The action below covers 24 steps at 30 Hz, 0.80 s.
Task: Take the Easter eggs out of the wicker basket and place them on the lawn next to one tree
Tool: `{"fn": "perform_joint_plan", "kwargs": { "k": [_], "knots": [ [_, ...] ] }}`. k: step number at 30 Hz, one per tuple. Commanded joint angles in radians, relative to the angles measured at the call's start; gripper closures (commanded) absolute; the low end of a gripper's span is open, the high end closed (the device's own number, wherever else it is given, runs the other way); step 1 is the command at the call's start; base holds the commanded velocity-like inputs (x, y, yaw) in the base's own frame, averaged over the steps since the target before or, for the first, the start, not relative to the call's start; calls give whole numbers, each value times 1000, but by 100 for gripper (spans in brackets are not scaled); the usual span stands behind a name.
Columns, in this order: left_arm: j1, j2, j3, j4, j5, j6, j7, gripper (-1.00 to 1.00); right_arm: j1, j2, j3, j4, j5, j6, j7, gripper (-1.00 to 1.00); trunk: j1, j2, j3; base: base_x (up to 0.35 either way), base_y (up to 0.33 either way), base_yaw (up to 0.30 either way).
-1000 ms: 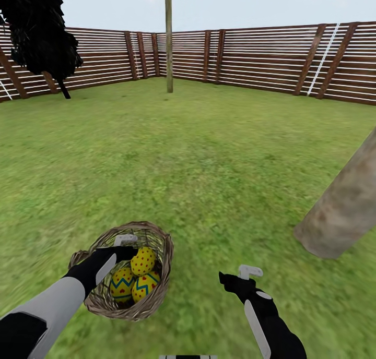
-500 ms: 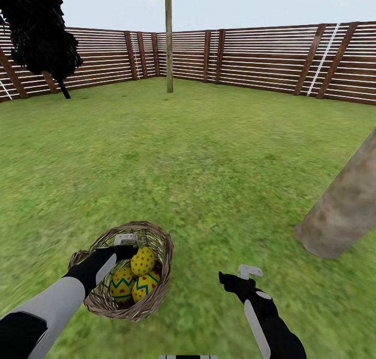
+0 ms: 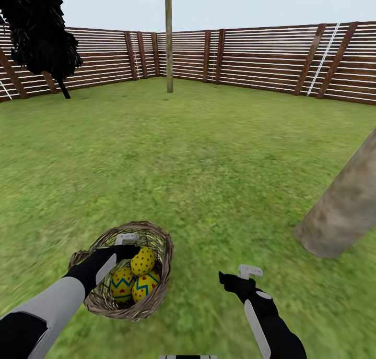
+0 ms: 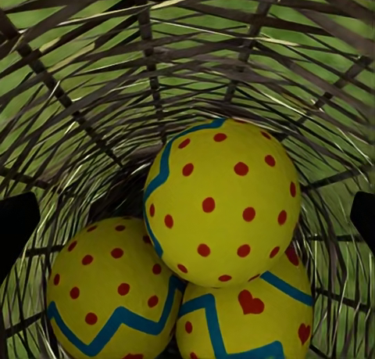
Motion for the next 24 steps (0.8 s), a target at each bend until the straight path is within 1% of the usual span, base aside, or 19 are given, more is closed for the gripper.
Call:
{"fn": "perform_joint_plan", "kwargs": {
  "k": [1,9,14,19,24],
  "knots": [
    [0,1,-4,-2,3,4,-1,-100,0,0,1,-2,-11,4,-8,-100,0,0,-1,0,0,0],
    [0,1,-4,-5,4,3,-5,-100,0,1,1,-3,-11,4,-8,-100,0,0,-1,0,0,0],
    [0,1,-1,-1,7,3,-48,-100,0,0,1,-3,-11,4,-8,-100,0,0,-1,0,0,0],
    [0,1,2,0,8,1,-62,-100,0,0,1,-3,-11,4,-8,-100,0,0,-1,0,0,0],
    [0,1,2,0,5,-16,-67,-100,0,0,1,-3,-11,4,-8,-100,0,0,-1,0,0,0]
  ]
}}
